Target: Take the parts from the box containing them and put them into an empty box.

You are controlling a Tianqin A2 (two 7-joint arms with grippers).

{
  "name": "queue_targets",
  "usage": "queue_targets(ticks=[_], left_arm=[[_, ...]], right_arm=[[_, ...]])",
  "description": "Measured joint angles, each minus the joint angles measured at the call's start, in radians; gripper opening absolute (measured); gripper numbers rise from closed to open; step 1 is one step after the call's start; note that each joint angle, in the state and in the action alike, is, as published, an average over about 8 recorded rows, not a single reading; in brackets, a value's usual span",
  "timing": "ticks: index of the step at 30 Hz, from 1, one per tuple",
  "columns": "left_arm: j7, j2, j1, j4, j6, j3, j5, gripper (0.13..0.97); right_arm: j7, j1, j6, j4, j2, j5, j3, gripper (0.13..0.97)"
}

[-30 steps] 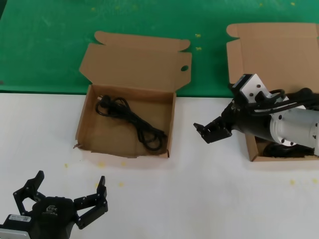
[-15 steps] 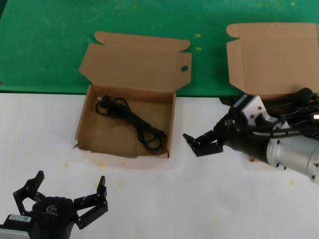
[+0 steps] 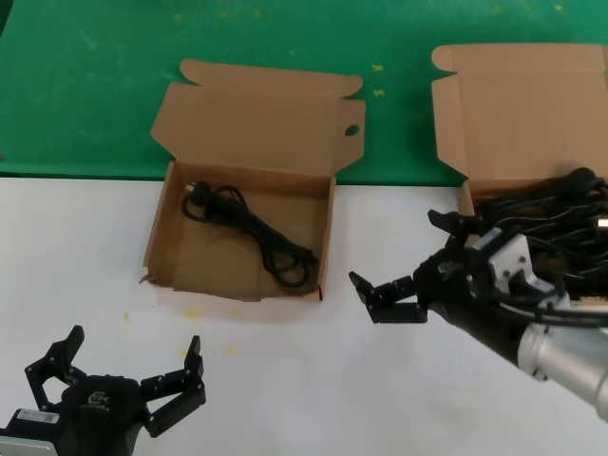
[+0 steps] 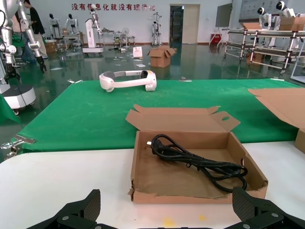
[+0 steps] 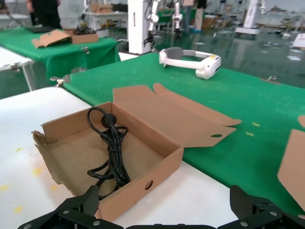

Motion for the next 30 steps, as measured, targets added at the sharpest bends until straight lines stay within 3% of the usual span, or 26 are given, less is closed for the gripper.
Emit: queue_targets(ticks=[30], left_arm=[[-0.001, 0.000, 0.000, 0.000, 0.000, 0.000, 0.000, 0.966]], right_arm=[[-0.313, -0.438, 0.285, 0.166, -0.024, 0.349, 0.223, 0.966]])
